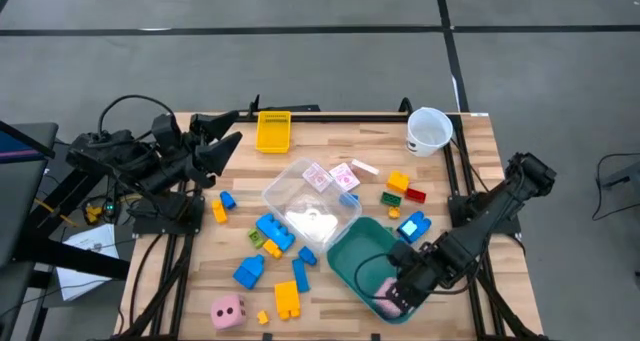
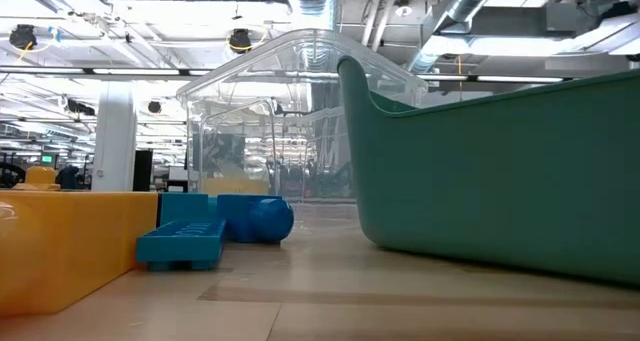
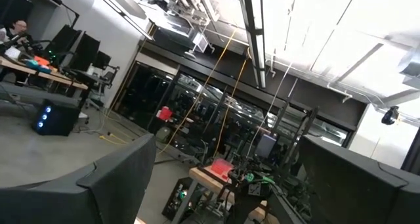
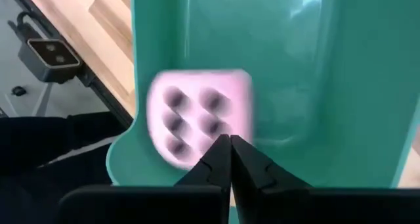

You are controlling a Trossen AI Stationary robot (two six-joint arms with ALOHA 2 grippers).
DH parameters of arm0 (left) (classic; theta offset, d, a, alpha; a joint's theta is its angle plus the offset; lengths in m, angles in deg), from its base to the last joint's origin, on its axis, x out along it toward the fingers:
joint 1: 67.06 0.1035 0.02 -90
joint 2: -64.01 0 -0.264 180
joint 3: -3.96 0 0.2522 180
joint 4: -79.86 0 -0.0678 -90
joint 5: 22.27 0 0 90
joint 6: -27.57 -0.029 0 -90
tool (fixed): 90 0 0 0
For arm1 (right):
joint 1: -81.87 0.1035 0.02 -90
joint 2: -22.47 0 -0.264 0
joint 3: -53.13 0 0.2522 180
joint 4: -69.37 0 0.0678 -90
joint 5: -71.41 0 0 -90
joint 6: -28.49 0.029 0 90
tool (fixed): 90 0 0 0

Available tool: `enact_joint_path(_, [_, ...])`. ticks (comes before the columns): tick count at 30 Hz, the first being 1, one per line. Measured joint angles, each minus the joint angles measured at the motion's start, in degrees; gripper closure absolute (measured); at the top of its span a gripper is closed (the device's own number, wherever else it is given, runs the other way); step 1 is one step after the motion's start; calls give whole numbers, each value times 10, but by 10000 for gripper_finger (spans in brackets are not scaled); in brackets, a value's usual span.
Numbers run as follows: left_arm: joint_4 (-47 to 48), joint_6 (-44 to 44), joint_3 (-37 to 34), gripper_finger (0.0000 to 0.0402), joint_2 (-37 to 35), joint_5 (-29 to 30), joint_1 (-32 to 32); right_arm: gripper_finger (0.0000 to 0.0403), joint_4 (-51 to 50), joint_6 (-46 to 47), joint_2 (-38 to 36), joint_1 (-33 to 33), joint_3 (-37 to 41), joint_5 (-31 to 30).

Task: Pick & Place Toys
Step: Put the pink die into the green bin

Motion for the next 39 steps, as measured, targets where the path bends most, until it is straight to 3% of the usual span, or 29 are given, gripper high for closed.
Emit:
enact_joint_path(4, [0, 0, 0, 28, 0, 0, 0, 402, -7, 5, -9, -1, 0, -6])
enact_joint_path(10, [3, 0, 0, 28, 0, 0, 0, 402, -30, 28, -40, 0, 0, -63])
enact_joint_path(19, [43, -2, 0, 28, 0, 0, 0, 403, -90, 93, -152, 3, 0, -263])
enact_joint_path(28, [159, 9, 0, 28, 2, 0, -82, 403, -59, -42, -267, 3, 0, -414])
enact_joint_path(31, [230, 69, 0, 28, 7, 0, -107, 402, -22, -129, -307, -6, 0, -424])
enact_joint_path(35, [347, 251, 0, 28, 9, -5, -112, 382, 46, -239, -360, -22, 0, -416])
enact_joint_path(39, [469, 421, 0, 27, 10, -84, -108, 331, 95, -292, -397, -32, 0, -404])
